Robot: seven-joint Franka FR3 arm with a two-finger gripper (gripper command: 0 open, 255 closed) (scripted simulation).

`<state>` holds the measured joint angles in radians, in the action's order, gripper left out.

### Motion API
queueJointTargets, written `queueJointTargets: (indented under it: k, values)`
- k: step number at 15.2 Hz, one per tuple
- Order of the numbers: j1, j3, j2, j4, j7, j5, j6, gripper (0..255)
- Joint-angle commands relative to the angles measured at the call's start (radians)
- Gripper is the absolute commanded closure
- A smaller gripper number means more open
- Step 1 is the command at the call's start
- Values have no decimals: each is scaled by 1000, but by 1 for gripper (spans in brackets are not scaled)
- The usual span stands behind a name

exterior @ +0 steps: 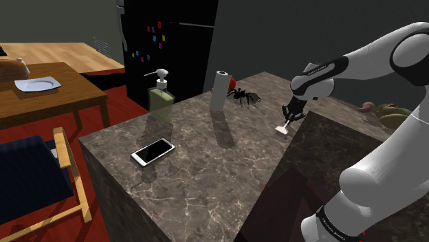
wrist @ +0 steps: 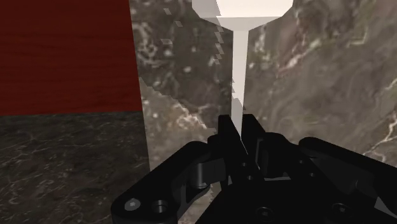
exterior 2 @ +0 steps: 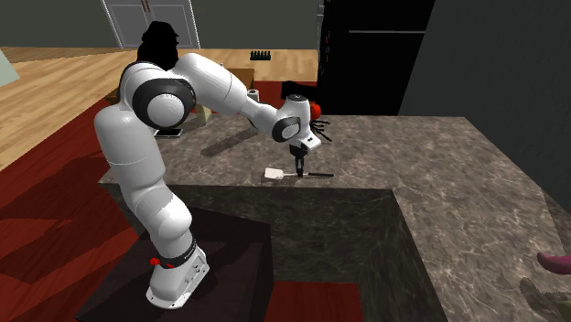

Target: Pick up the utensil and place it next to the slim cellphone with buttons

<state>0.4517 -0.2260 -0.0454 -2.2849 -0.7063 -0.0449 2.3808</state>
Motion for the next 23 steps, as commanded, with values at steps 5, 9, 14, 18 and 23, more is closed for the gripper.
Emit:
queueJointTargets:
  k: [5,9,14,18,23]
  values:
    - [0,0,9,5,-1,-2,-13,255]
    - [-1,0,42,26,-5,-10,-67,255]
    - [-2,1,78,57,-9,-17,-134,255]
    - [-3,3,104,85,-11,-22,-187,255]
    - [-33,42,172,36,-89,-38,-209,255]
